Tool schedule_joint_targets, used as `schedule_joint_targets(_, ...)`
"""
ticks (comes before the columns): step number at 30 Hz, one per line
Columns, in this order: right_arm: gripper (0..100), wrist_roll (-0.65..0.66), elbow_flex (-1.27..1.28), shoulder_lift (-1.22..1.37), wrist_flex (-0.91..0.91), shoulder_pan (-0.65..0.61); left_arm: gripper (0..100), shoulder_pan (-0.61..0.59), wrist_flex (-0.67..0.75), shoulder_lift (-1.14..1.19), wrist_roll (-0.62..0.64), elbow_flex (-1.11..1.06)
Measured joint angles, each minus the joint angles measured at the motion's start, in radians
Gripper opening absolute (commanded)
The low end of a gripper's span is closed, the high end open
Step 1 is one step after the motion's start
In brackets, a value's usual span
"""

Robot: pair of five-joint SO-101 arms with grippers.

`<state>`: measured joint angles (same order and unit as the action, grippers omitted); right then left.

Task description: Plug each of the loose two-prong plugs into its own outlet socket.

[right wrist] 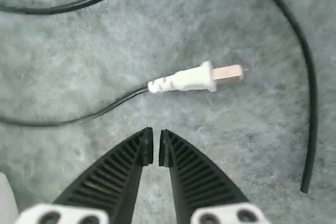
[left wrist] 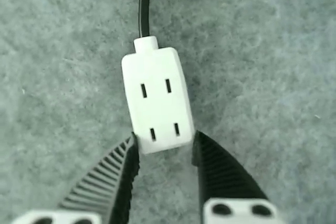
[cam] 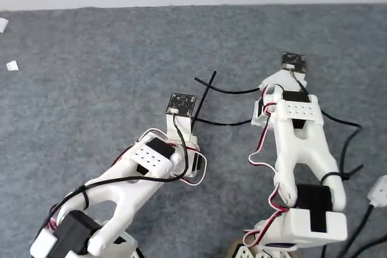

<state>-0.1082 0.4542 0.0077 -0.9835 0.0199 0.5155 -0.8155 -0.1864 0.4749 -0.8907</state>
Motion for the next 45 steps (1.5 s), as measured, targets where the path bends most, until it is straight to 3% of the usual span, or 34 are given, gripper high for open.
schedule_joint_targets(5,3.0,0.044,-0.031,0.0,-0.051,-0.057,21,0.0,-0.048,0.0,-0.005,0.0)
schedule_joint_targets(10,2.6,0.206,-0.034,0.0,-0.054,-0.086,21,0.0,-0.051,0.0,-0.005,0.0)
schedule_joint_targets(15,2.9,0.491,-0.074,0.003,-0.054,-0.086,21,0.0,-0.055,0.0,-0.005,0.0)
schedule_joint_targets(21,3.9,0.98,-0.095,0.003,-0.054,-0.051,21,-0.048,-0.074,-0.005,-0.008,0.0)
schedule_joint_targets(24,12.7,1.232,-0.097,0.003,-0.066,-0.038,21,-0.071,-0.086,-0.054,-0.008,0.0)
schedule_joint_targets(26,16.9,1.329,-0.106,0.003,-0.109,-0.028,21,-0.074,-0.086,-0.107,-0.011,-0.015)
schedule_joint_targets(33,10.6,1.419,-0.141,0.04,-0.12,-0.034,21,-0.095,-0.044,-0.338,-0.098,-0.189)
schedule_joint_targets(39,10.4,1.47,-0.17,0.224,-0.025,-0.032,21,-0.158,0.002,-0.508,-0.114,-0.287)
schedule_joint_targets(45,10.0,1.471,-0.368,0.442,-0.015,0.006,21,-0.187,0.005,-0.572,-0.143,-0.31)
